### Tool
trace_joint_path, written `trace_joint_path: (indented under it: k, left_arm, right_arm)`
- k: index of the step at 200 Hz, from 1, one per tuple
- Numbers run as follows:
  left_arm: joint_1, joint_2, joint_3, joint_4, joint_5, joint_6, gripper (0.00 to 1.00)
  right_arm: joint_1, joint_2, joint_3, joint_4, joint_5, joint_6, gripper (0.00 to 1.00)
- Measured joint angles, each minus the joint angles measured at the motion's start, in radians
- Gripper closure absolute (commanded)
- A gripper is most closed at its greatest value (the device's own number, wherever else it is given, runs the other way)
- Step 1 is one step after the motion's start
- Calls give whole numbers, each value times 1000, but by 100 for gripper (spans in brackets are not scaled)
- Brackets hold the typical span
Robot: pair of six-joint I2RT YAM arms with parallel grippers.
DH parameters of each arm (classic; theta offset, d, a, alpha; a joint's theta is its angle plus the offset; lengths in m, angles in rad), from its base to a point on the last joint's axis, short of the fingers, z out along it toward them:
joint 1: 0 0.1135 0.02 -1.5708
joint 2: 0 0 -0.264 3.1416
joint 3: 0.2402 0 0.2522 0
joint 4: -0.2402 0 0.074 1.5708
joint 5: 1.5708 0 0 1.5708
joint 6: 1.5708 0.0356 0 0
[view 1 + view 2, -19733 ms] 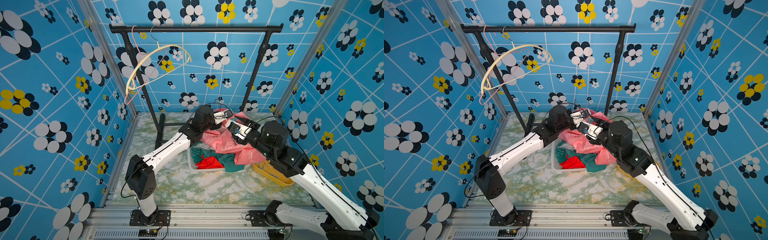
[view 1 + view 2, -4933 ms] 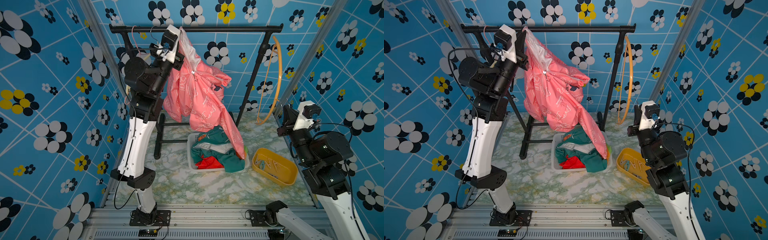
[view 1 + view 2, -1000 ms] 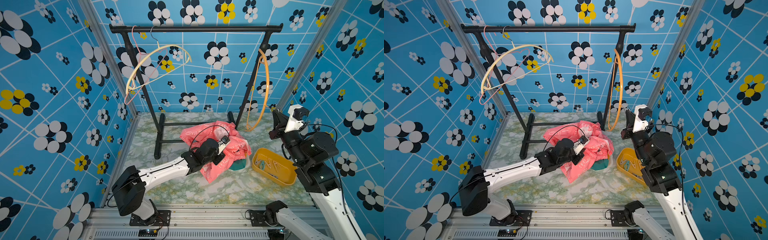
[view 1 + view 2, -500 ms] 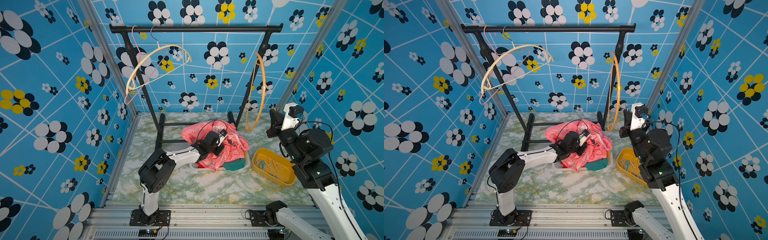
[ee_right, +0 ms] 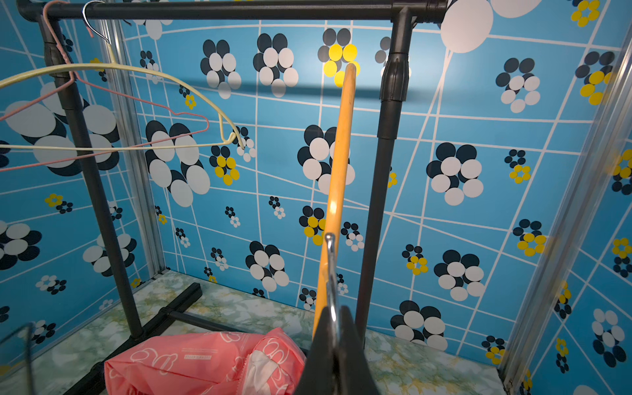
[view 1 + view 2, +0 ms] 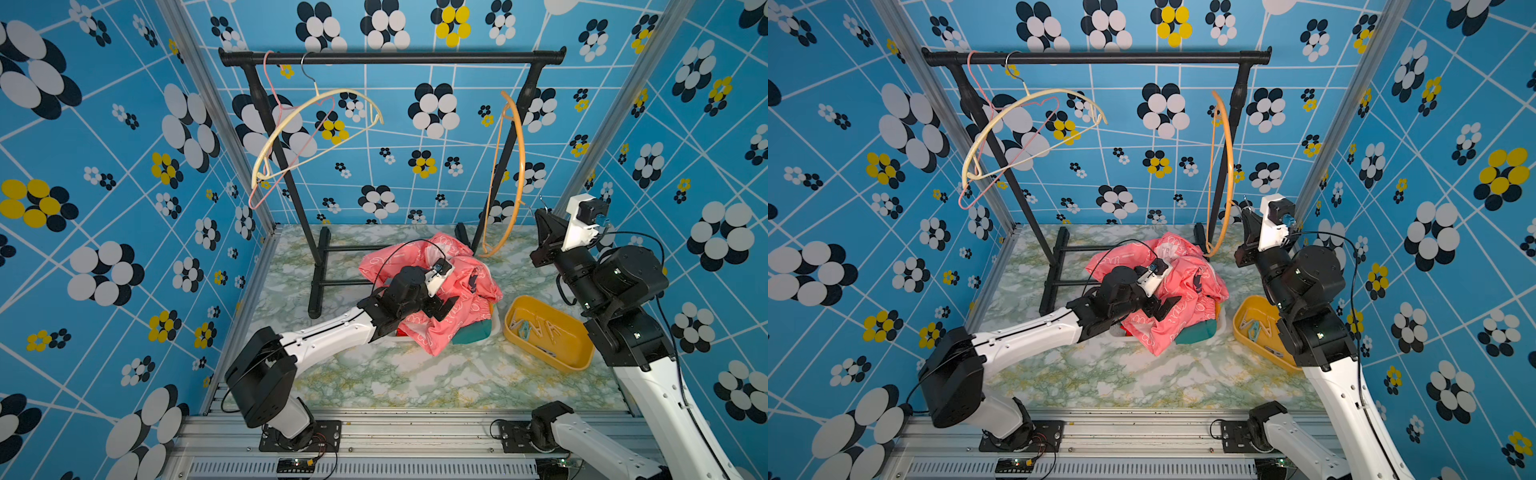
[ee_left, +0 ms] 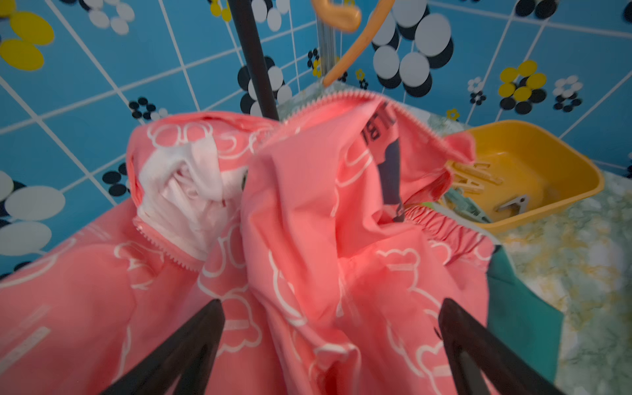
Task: Remove the clothespins securing jackets to the hanger
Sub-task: Place the jacket in the basket, then place the hanger at the clothesline.
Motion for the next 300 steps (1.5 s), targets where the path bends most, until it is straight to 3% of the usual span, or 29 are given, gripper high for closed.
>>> trace_joint_path:
  k: [32,43,133,151,173,219,239,273,281,300]
  left_arm:
    - [-23,-134,10,64,23,53,0]
    - [-30,-127,27,90,23,76,6]
    - [-99,283,273,301,-159,328,27]
    - [-99,328,341,326,-171,355,39]
    - [-99,345,382,345,-180,370,63]
    - [-92,363,409,367,-210,363,85]
    - [-78,363,409,393,-242,322,100]
    - [-74,362,409,404,-237,303,100]
    - [-73,362,409,403,-236,296,100]
    - [-72,358,407,398,-233,287,100]
  right_arm:
    - [0,64,116,-55,-4,50,100]
    - [0,89,156,-77,0,77,100]
    - [0,171,211,-209,34,262,100]
    - [0,171,211,-211,33,274,100]
    - [0,171,211,-211,31,282,100]
    - [-3,175,212,-219,19,284,100]
    - [-10,175,212,-219,20,298,100]
    - [-11,175,212,-204,-2,306,100]
    - [-11,175,211,-203,-9,302,93]
    - [-13,175,210,-198,-29,294,65]
